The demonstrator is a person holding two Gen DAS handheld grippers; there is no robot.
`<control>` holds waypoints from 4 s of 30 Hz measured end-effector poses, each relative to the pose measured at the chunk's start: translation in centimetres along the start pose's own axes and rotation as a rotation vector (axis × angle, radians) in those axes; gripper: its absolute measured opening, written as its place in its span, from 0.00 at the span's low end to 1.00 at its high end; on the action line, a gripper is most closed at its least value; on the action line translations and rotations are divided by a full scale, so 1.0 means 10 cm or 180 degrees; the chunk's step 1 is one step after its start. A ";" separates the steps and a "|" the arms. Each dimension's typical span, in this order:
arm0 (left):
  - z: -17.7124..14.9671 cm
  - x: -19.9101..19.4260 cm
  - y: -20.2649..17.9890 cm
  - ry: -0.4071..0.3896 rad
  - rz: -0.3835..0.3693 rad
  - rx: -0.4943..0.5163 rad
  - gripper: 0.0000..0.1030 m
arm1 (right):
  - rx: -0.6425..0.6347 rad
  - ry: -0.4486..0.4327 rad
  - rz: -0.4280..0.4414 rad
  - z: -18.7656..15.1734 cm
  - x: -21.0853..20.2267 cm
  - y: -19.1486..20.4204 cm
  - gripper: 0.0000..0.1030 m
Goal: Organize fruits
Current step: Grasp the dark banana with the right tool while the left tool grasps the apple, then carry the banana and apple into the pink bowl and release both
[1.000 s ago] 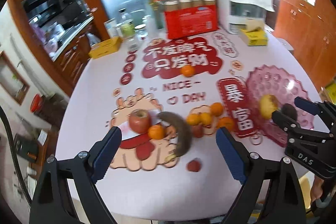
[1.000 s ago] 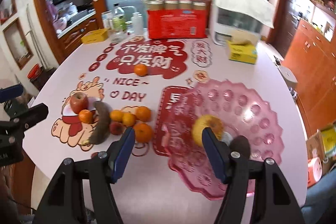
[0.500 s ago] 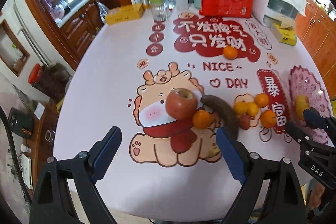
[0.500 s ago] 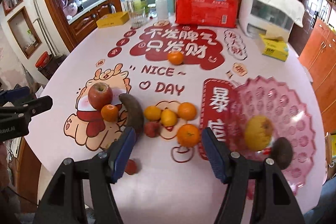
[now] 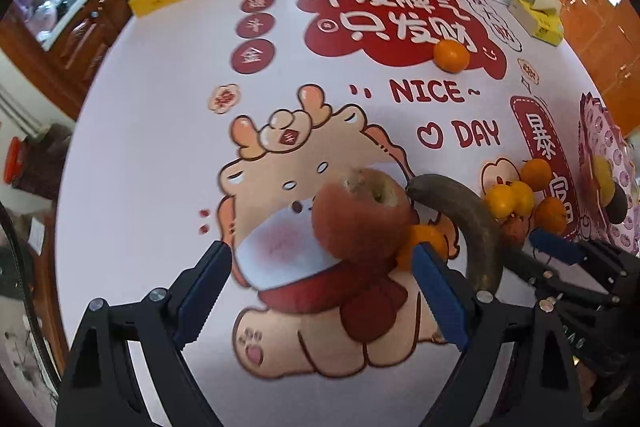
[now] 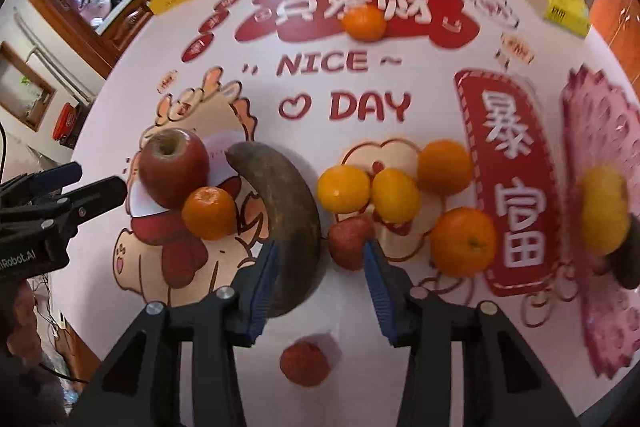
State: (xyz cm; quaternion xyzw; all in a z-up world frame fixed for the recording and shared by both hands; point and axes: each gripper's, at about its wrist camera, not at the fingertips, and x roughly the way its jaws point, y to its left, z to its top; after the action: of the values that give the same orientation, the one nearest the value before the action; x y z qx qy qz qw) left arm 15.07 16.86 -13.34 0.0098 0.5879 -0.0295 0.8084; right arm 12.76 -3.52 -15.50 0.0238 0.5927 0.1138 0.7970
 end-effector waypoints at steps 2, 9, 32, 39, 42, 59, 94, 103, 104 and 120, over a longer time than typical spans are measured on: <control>0.05 0.11 -0.01 0.0043 -0.0082 0.0007 0.88 | 0.0012 -0.0004 -0.0064 0.00 0.05 0.03 0.43; 0.12 0.33 -0.02 0.0153 -0.0297 -0.0040 0.88 | 0.0017 -0.0069 -0.0084 0.04 0.03 0.10 0.43; 0.18 0.68 0.01 0.0317 -0.0544 -0.0212 0.88 | -0.0403 0.0115 -0.0272 0.26 0.33 0.40 0.45; 0.23 0.77 -0.04 0.0328 -0.0548 -0.0211 0.77 | -0.0567 0.0137 -0.0349 0.31 0.41 0.47 0.45; 0.27 0.77 -0.11 0.0306 -0.0560 -0.0155 0.69 | -0.0642 0.0110 -0.0433 0.31 0.43 0.51 0.39; 0.15 0.19 -0.31 -0.0034 -0.0410 -0.0024 0.69 | -0.0233 -0.0442 0.0017 0.21 -0.21 0.10 0.31; 0.28 -0.55 -3.66 -0.0395 -0.1087 0.1416 0.69 | 0.1253 -0.0757 -0.0567 -0.70 -1.56 -2.65 0.31; 0.37 -0.31 -4.13 -0.0296 -0.1047 0.1555 0.69 | 0.1376 -0.0518 -0.0517 -0.66 -1.31 -2.95 0.32; 0.39 -0.28 -4.17 -0.0298 -0.1026 0.1556 0.69 | 0.1354 -0.0541 -0.0542 -0.66 -1.32 -2.95 0.32; 0.61 0.23 -4.38 -0.0039 -0.0802 0.1482 0.69 | 0.1230 -0.0515 -0.0583 -0.60 -1.23 -3.08 0.39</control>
State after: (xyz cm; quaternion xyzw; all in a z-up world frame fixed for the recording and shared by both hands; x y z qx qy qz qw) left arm 19.01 -27.29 -12.80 0.1220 0.5570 -0.2644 0.7778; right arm 8.47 -36.64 -11.01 0.1311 0.5373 -0.0770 0.8296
